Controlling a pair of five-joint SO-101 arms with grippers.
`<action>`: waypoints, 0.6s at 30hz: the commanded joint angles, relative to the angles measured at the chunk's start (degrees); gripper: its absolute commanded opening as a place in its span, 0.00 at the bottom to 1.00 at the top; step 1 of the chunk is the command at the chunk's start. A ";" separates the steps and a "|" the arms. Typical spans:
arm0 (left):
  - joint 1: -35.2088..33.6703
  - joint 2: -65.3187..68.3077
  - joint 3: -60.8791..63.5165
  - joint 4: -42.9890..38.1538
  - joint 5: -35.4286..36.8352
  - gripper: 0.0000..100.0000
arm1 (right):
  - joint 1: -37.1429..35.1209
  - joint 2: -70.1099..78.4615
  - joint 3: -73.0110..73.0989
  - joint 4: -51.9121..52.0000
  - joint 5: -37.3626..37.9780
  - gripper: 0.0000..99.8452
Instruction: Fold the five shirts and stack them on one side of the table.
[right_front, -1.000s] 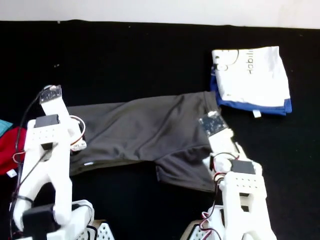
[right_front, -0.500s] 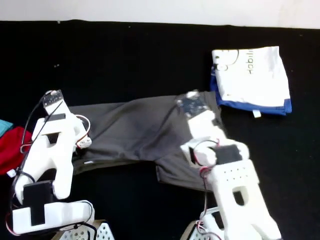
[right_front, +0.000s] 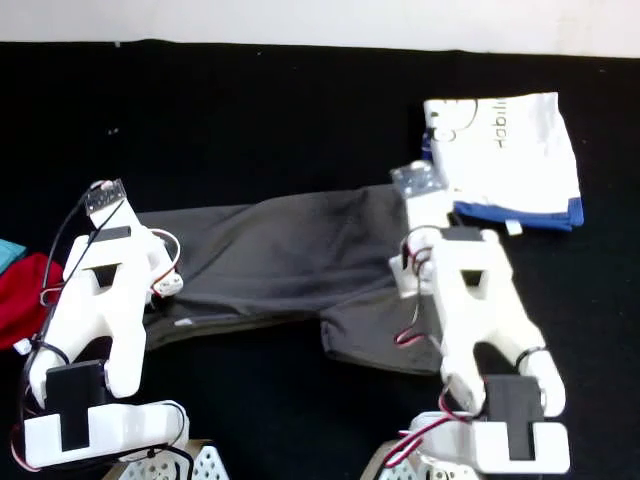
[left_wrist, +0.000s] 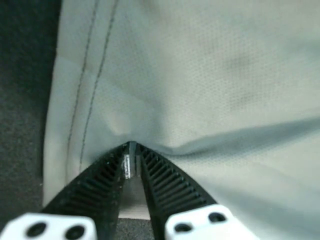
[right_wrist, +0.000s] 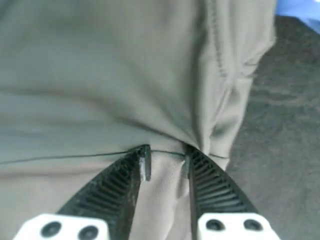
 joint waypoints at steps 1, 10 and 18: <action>-1.54 -4.35 0.13 -0.09 1.05 0.01 | 1.80 0.66 -3.38 -0.48 2.29 0.12; 4.26 -16.66 5.32 -0.35 2.73 0.01 | 5.76 0.48 -4.88 -0.48 2.81 0.12; 8.66 -16.13 12.70 -9.23 2.73 0.01 | 4.44 -5.76 -9.01 8.57 2.81 0.12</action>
